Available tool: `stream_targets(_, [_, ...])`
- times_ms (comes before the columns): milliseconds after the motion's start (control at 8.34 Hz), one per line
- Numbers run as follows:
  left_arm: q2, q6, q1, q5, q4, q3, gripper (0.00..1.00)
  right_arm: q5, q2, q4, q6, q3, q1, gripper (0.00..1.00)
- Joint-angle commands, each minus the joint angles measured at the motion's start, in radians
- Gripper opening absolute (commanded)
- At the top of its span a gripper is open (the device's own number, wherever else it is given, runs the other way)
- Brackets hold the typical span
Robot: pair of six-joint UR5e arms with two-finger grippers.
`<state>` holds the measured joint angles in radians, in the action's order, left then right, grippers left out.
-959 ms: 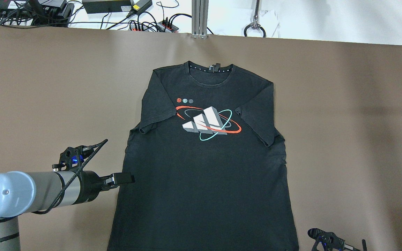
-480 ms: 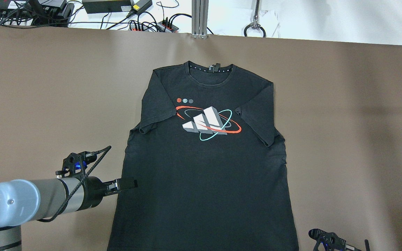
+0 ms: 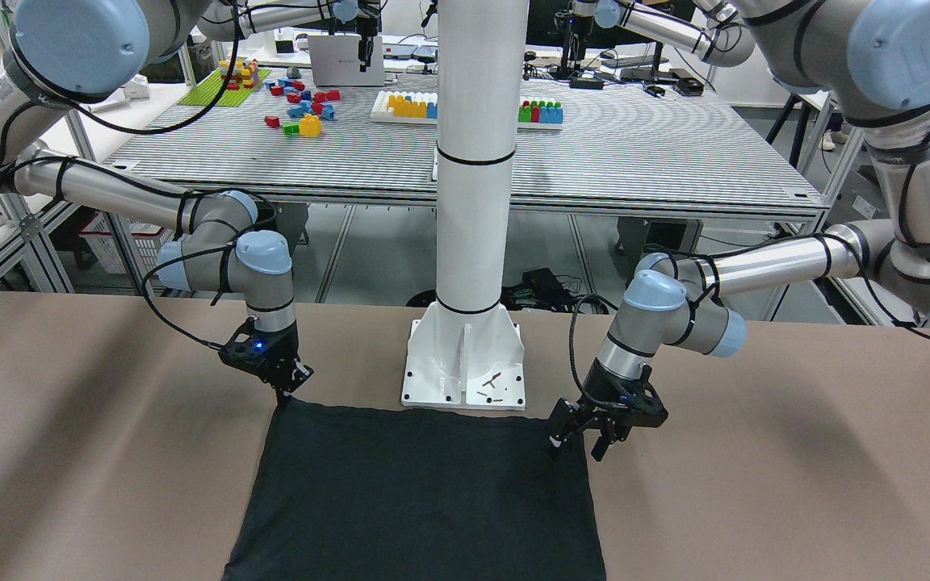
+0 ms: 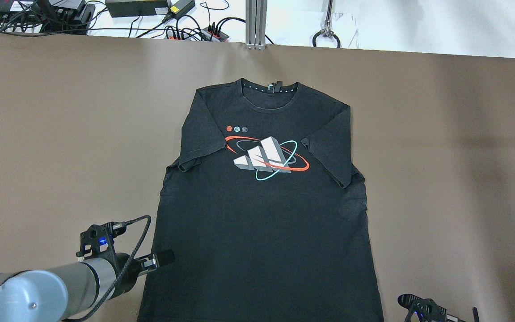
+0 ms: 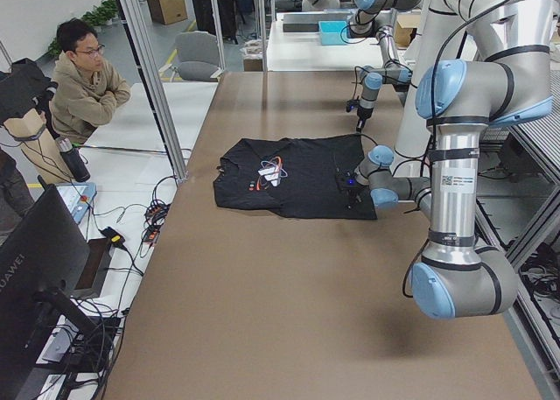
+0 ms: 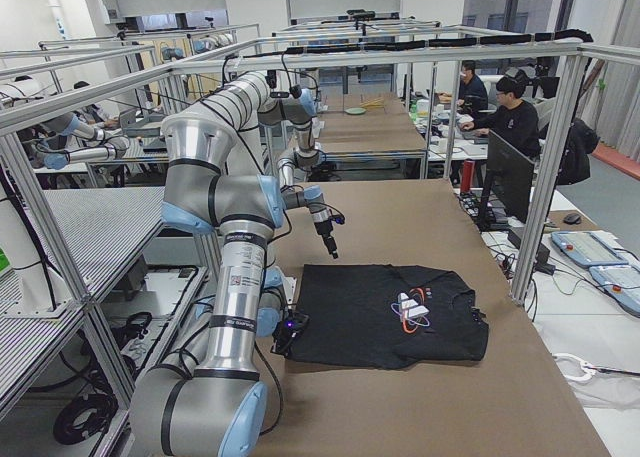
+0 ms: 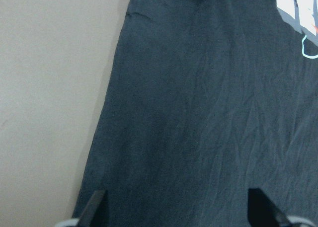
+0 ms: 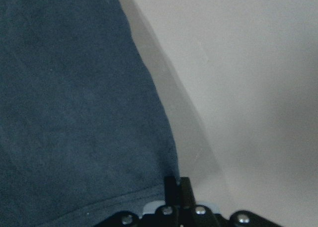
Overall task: Fold clothes
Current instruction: 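Move both grippers down to the hem corners nearest the robot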
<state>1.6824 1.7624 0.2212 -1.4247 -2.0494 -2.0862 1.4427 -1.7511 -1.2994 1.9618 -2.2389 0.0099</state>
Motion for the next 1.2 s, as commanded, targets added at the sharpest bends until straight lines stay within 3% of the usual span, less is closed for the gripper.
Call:
stream_targets(0, [-0.007, 0.097, -0.15, 0.123, 0.162, -0.055, 0.69, 0.002, -0.001, 0.0, -0.001, -0.004, -0.001, 0.0])
stream_targets(240, [-0.039, 0.159, -0.224, 0.153, 0.175, -0.029, 0.58, 0.002, 0.001, 0.0, -0.001, -0.002, -0.002, 0.0])
stream_targets(959, [-0.064, 0.266, -0.273, 0.156, 0.176, -0.011, 0.48, 0.002, 0.002, 0.0, -0.001, -0.001, -0.004, 0.0])
stream_targets(1079, [-0.058, 0.27, -0.273, 0.155, 0.176, -0.011, 0.26, 0.002, 0.001, 0.0, -0.001, -0.001, -0.004, 0.0])
